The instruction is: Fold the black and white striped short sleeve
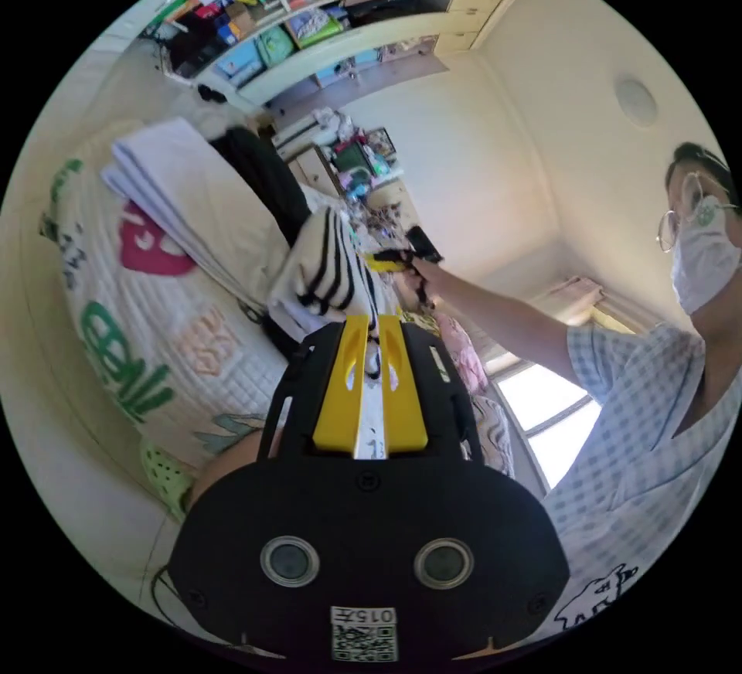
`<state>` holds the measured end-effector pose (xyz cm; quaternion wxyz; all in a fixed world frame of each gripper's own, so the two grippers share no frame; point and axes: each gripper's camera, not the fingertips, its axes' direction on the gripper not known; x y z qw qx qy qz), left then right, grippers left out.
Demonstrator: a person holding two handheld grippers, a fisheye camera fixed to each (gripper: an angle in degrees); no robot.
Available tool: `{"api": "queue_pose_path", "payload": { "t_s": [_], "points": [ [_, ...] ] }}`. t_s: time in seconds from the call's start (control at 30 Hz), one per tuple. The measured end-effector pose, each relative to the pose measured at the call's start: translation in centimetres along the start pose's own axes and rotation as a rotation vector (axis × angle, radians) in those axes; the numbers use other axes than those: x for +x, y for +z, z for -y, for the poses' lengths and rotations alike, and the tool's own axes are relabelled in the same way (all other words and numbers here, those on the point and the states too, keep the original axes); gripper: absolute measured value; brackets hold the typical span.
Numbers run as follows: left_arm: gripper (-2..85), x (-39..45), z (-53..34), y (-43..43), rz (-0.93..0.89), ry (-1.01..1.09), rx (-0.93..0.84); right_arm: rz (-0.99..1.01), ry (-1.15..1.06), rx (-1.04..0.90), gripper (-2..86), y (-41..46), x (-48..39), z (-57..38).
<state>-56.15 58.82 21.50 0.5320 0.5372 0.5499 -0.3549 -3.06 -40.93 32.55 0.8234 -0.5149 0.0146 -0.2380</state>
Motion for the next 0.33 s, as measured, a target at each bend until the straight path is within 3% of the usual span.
{"api": "queue_pose_path", "payload": {
  "t_s": [0.2, 0.33],
  "points": [
    [11.8, -5.8, 3.2, -4.3, 0.215, -0.146, 0.128, 0.098, -0.093, 0.173, 6.9, 3.0, -0.8, -8.1],
    [13.1, -9.4, 4.0, -1.7, 0.149, -0.291, 0.14, 0.209, -0.172, 0.26, 6.3, 6.6, -2.1, -13.5]
  ]
}}
